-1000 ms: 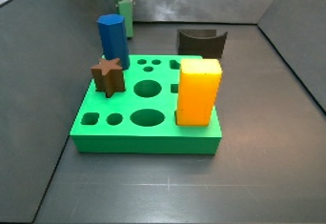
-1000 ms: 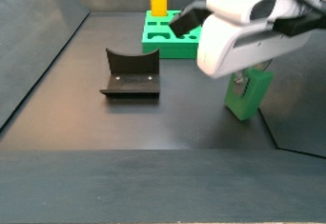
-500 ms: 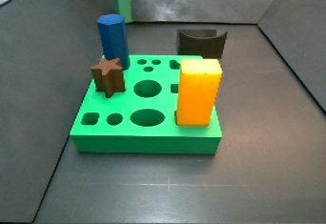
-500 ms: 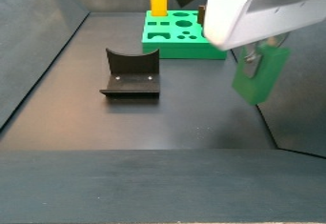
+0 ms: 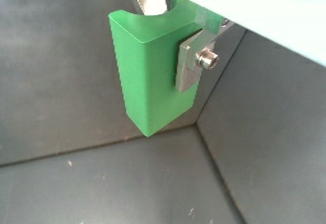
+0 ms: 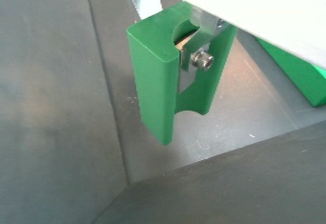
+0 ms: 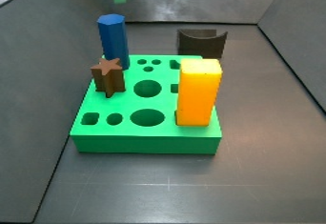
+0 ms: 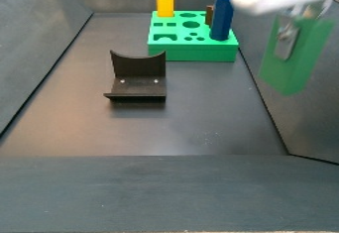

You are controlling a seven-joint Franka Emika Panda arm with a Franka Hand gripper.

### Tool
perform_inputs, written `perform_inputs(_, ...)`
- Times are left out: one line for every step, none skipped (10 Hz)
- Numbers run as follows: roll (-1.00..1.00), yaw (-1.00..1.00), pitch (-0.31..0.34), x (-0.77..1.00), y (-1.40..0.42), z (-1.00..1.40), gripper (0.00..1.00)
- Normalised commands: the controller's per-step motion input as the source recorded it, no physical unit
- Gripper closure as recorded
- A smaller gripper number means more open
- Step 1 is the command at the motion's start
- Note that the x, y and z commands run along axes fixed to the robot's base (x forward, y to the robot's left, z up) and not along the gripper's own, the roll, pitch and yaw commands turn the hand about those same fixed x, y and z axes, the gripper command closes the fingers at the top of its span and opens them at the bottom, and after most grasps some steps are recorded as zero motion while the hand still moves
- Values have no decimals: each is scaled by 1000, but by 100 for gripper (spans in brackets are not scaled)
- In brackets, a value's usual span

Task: Pick up the arch object. Move up. Move to above the board. Insert the arch object.
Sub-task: Move to above the board.

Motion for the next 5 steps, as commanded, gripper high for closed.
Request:
perform_inputs(123, 29, 50, -129, 109, 1000, 100)
perform_inputs(116, 26, 52, -124, 105, 1000, 100)
perform_inputs(99, 25, 58, -114, 99, 1000, 100)
perform_inputs(79, 24, 63, -103, 93, 1000, 100)
perform_inputs(68, 18, 62, -95, 88, 1000, 100)
